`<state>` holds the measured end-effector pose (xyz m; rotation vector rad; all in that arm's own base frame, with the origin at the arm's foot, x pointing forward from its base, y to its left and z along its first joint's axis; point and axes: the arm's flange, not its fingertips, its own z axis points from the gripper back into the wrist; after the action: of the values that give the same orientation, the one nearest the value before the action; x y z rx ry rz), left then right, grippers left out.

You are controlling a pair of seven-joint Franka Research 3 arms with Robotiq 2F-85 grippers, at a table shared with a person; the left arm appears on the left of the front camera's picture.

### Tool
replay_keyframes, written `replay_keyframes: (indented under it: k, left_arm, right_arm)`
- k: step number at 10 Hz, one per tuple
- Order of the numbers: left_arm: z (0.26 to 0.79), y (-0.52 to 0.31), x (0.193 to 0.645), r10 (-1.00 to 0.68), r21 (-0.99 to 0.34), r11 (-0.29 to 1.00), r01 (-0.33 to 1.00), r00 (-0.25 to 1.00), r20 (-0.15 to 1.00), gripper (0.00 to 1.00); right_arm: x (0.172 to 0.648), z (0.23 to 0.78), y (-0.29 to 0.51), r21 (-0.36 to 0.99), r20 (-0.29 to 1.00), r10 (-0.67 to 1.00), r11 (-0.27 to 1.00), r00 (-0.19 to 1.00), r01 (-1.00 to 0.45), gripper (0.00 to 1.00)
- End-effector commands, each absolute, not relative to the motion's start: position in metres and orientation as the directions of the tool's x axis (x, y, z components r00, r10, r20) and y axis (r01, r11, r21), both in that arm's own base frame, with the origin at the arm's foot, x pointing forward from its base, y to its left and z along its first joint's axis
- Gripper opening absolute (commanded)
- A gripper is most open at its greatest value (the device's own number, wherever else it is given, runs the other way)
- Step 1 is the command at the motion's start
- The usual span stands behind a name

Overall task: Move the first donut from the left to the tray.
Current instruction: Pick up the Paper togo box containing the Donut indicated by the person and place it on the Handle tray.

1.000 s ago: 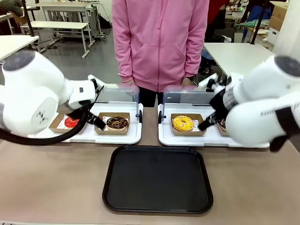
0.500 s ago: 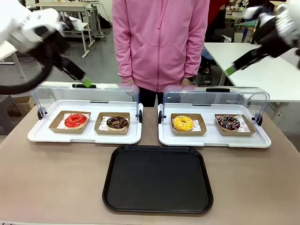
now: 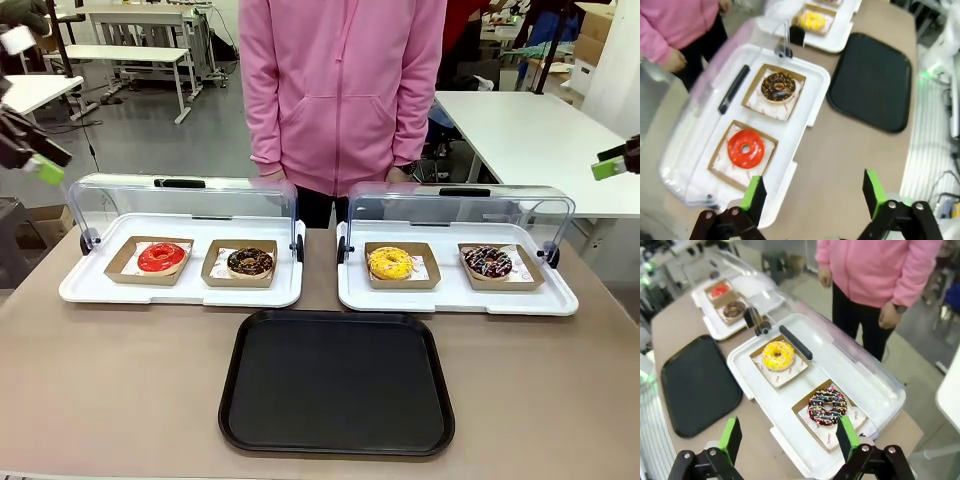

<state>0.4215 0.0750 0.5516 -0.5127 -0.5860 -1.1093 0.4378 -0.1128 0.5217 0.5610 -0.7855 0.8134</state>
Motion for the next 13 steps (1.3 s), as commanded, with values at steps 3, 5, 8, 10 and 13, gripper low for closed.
replay_keyframes:
  k: [3, 5, 8, 10, 13]
  left_arm:
    - [0.549, 0.092, 0.42, -0.655, -0.062, 0.357, 0.932, 0.297, 0.695, 1.0]
    - [0.549, 0.092, 0.42, -0.655, -0.062, 0.357, 0.932, 0.297, 0.695, 1.0]
    - [0.552, 0.131, 0.422, -0.591, -0.064, 0.391, 0.918, 0.304, 0.747, 1.0]
    - [0.553, 0.151, 0.419, -0.53, -0.057, 0.367, 0.928, 0.259, 0.807, 1.0]
    - [0.549, 0.16, 0.427, -0.509, -0.06, 0.357, 0.932, 0.248, 0.824, 1.0]
  right_arm:
    - [0.435, 0.513, -0.12, 0.134, 0.815, 0.409, 0.556, 0.411, -0.82, 1.0]
    - [0.435, 0.513, -0.12, 0.134, 0.815, 0.409, 0.556, 0.411, -0.82, 1.0]
    - [0.451, 0.509, -0.157, 0.192, 0.846, 0.338, 0.528, 0.412, -0.828, 1.0]
    - [0.45, 0.509, -0.184, 0.21, 0.874, 0.277, 0.526, 0.399, -0.824, 1.0]
    - [0.445, 0.506, -0.201, 0.209, 0.888, 0.245, 0.539, 0.389, -0.816, 1.0]
